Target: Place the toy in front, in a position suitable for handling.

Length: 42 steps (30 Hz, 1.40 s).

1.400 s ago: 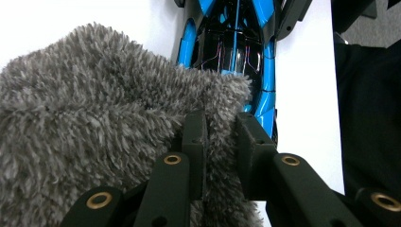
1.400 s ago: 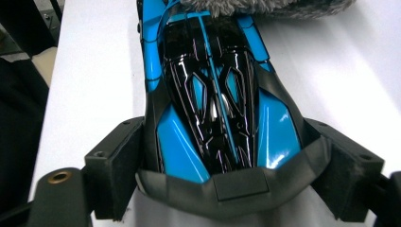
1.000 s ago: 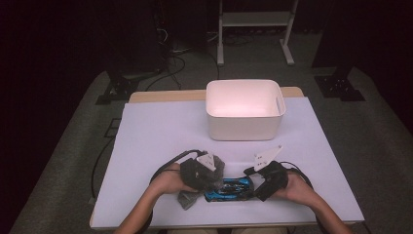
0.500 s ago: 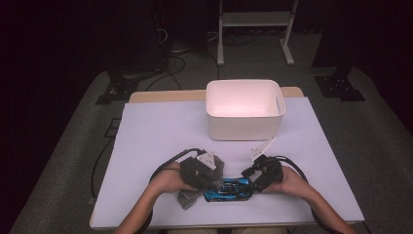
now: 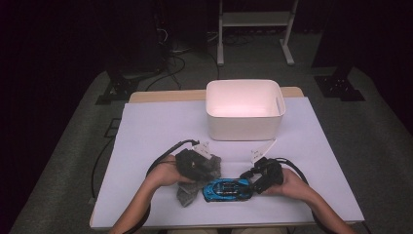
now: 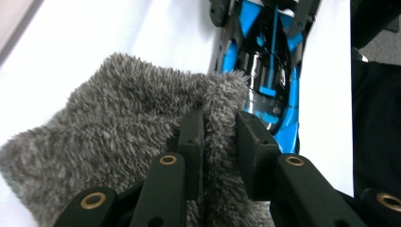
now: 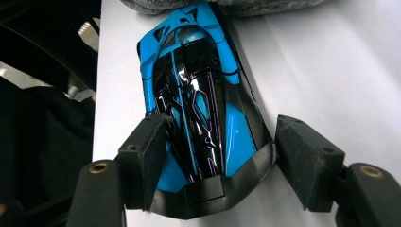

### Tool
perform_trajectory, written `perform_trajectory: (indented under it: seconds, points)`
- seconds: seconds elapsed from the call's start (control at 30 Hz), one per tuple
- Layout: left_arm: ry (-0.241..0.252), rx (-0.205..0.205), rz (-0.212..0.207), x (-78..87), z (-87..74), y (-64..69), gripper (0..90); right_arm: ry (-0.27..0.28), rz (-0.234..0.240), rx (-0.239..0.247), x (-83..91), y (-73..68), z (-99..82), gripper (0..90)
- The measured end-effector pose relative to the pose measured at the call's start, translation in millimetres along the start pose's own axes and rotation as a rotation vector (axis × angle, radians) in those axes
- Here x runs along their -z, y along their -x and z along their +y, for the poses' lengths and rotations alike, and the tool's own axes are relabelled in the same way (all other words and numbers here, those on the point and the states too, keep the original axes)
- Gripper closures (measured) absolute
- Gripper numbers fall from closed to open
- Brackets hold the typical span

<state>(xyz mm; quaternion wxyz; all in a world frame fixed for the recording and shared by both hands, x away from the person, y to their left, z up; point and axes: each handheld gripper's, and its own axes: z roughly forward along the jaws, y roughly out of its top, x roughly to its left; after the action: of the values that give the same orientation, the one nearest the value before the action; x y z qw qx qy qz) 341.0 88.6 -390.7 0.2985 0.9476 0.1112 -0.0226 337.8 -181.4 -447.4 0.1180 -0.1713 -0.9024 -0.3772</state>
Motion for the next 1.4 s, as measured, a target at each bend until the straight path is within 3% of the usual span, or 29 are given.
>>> perform_trajectory:
  seconds: [0.23, 0.37, 0.5, 0.67, 0.97, 1.17, 1.33, 1.4]
  points:
    - [0.025, 0.03, -0.017, -0.7, 2.4, -6.0, 72.5, 0.046, -0.109, 0.131, 4.1, -21.4, -5.3, 36.5]
    - [0.026, 0.04, -0.052, -6.1, 2.3, -5.8, 72.5, 0.049, -0.17, 0.205, 5.9, -33.5, -7.2, 37.5]
    - [0.017, 0.029, -0.093, -13.2, -0.6, -2.7, 72.5, 0.059, -0.197, 0.233, 6.5, -38.0, -9.3, 37.7]
    - [0.025, 0.035, -0.093, -12.5, -2.1, -0.1, 72.8, 0.069, -0.212, 0.243, 6.4, -41.4, -11.1, 37.7]
    - [0.017, -0.01, -0.069, -6.5, -2.5, 12.2, 74.9, 0.043, -0.239, 0.273, 4.2, -47.7, -7.2, 34.3]
    - [0.031, -0.028, -0.063, -3.1, -3.2, 19.0, 75.5, 0.042, -0.255, 0.282, 5.3, -51.9, -6.4, 37.2]
    - [0.04, -0.052, -0.065, 0.9, -2.1, 26.2, 76.2, 0.057, -0.237, 0.278, 10.6, -54.6, -6.5, 37.9]
    - [0.048, -0.056, -0.071, 2.2, -2.1, 28.9, 76.4, 0.031, -0.212, 0.265, 11.8, -53.9, -3.7, 35.9]
